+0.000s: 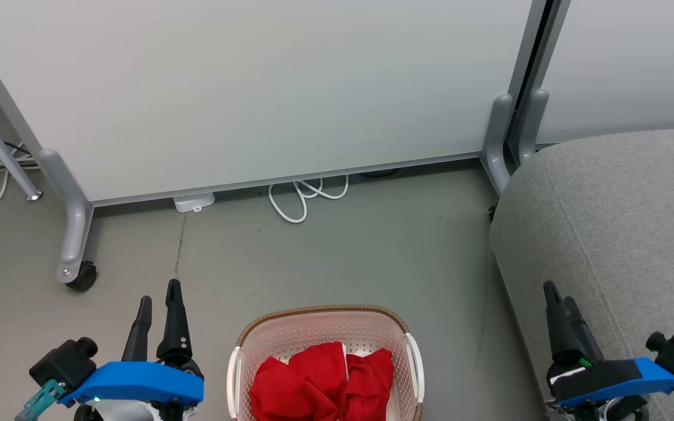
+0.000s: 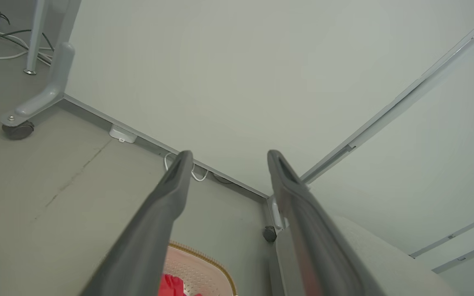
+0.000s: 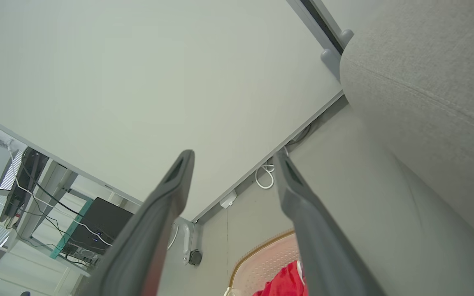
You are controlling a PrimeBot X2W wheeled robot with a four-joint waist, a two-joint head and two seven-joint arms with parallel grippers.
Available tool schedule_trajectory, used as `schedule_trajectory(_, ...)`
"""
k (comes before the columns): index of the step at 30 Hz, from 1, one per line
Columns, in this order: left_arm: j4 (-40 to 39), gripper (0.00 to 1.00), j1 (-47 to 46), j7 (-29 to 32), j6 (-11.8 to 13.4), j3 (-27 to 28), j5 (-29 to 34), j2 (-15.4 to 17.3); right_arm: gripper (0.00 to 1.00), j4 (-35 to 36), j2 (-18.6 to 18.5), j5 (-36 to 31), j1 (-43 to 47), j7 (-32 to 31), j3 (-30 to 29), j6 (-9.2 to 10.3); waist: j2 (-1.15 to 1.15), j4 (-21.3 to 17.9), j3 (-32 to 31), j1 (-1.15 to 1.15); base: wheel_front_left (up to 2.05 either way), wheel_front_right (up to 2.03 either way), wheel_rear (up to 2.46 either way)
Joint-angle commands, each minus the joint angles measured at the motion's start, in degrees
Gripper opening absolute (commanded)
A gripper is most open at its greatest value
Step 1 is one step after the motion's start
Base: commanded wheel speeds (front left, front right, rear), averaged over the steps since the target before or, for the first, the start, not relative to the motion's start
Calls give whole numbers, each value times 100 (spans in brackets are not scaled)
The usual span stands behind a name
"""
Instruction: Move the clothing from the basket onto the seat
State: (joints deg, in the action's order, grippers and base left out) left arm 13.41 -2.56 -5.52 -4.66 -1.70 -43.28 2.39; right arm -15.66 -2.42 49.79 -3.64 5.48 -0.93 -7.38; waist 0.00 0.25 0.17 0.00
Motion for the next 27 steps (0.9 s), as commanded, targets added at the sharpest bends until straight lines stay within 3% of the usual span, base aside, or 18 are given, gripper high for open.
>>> schedule_trajectory(1,-41,100,-116,-68,-31,-34,229,45,100,30,-40,-200,-141,71,31,-9,0,0,-7,0,0,0,0)
schedule_trajectory(27,97,100,-139,-467,-98,-293,1931,60,100,-106,-51,-1618,-198,474,183,-12,0,5,-25,0,0,0,0)
